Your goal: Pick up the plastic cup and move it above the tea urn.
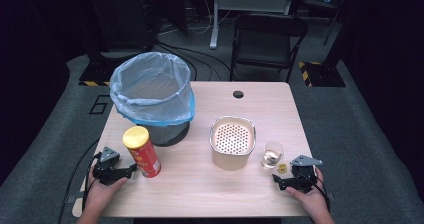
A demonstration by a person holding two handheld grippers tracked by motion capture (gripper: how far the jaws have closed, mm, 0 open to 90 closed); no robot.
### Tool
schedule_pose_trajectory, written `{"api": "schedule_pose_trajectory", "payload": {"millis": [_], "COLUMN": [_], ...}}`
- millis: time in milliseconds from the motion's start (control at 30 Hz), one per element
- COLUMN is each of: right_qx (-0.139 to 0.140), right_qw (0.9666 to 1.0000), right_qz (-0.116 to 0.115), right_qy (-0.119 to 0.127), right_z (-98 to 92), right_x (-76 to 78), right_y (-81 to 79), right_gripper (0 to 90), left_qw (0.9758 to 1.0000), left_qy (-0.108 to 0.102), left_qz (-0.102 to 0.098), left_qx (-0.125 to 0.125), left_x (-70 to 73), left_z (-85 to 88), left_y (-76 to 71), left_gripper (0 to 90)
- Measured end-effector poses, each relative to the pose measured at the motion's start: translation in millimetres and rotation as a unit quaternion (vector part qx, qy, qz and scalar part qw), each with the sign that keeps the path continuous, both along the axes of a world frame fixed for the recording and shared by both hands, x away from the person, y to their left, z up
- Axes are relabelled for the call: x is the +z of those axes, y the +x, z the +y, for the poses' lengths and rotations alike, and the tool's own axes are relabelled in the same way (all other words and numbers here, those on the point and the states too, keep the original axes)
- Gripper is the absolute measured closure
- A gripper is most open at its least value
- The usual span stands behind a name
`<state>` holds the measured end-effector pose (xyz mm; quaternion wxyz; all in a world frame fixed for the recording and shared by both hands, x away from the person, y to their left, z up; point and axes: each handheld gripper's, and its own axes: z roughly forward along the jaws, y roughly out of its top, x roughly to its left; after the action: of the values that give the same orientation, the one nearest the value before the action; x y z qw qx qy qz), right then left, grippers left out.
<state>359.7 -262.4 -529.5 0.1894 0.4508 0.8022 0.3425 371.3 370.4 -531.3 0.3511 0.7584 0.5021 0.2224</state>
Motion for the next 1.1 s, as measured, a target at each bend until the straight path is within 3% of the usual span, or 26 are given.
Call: {"api": "schedule_pose_trajectory", "payload": {"millis": [267, 433, 567, 833, 1100], "right_qx": [0.006, 0.000, -0.001, 0.010, -0.014], "right_qw": [1.0000, 1.0000, 1.0000, 0.9999, 0.9992], "right_qz": [0.000, -0.006, -0.007, 0.003, -0.022], "right_qy": [-0.002, 0.006, 0.004, 0.005, 0.030], "right_z": [-0.9, -5.3, -5.3, -4.5, -18.3], "right_x": [0.2, 2.0, 3.1, 7.1, 37.0], "right_y": [-0.6, -1.8, -1.7, -6.0, -16.0], "right_gripper": [4.0, 14.8, 17.9, 30.9, 42.1], "left_qw": [1.0000, 1.0000, 1.0000, 1.0000, 1.0000], "left_qy": [0.000, 0.000, 0.000, 0.000, -0.001], "left_qz": [0.001, 0.001, 0.001, 0.001, 0.001], "left_qx": [0.002, 0.002, 0.002, 0.002, 0.002], "left_x": [0.2, 0.2, 0.1, 0.1, 0.1], "left_z": [-0.4, -0.4, -0.5, -0.4, -0.4], "left_y": [-0.9, -1.0, -1.1, -1.2, -1.2], "left_gripper": [16.7, 16.7, 16.7, 16.8, 16.8]}}
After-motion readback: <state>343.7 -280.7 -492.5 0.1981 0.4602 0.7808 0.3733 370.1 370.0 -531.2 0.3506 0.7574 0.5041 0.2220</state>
